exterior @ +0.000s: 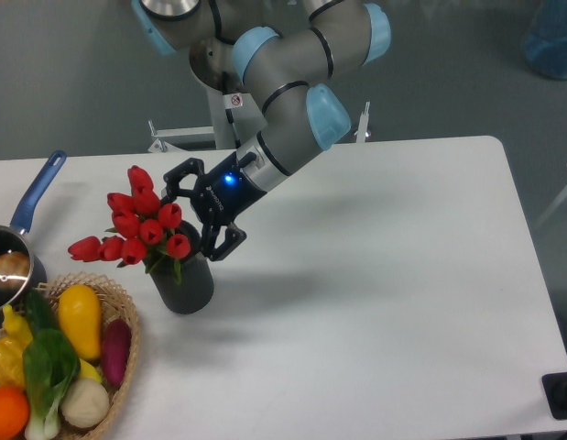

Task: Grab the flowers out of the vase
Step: 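Close the gripper on the tulip stems, then lift the gripped tulips upward out of the black vase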

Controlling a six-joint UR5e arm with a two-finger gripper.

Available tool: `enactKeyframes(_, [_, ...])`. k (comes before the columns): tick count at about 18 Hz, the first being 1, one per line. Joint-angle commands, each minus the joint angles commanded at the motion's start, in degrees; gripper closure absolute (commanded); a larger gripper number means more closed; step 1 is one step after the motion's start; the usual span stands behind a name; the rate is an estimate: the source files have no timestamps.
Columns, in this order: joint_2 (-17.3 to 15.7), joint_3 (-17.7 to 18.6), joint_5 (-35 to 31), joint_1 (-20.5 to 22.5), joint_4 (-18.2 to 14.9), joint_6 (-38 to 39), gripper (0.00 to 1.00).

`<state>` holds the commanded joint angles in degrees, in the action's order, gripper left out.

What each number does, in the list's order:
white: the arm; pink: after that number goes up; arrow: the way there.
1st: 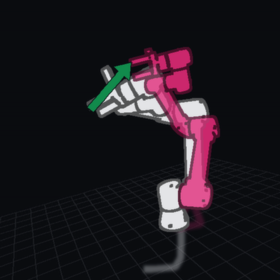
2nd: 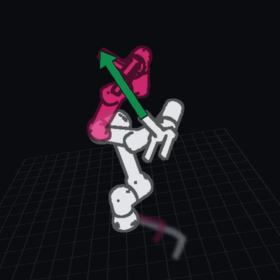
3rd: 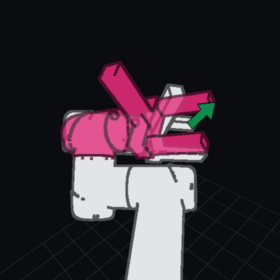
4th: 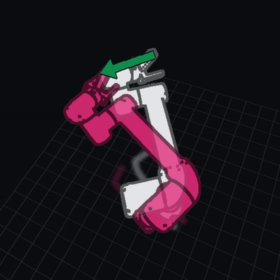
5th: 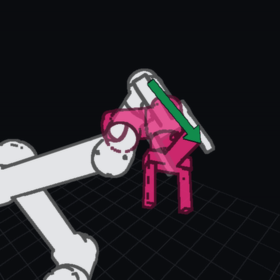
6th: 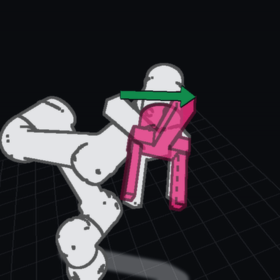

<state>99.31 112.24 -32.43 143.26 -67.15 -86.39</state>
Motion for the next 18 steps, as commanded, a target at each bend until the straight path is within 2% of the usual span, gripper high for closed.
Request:
enactKeyframes(1, [1.05, 0.00, 0.87, 0.00, -0.17, 0.00, 0.37])
enactKeyframes(3, [1.85, 0.09, 4.29, 0.18, -0.26, 0.00, 0.66])
enactKeyframes(6, [1.85, 0.09, 5.01, 0.35, -0.35, 0.00, 0.97])
enactKeyframes(7, [1.85, 0.09, 5.10, 0.44, -0.44, 0.00, 1.00])
enactKeyframes(13, [1.76, 0.09, 5.10, 0.88, -0.44, 0.00, 1.00])
enactKeyframes(18, [0.10, 0.70, 6.42, 0.97, -0.62, 0.52, 1.00])
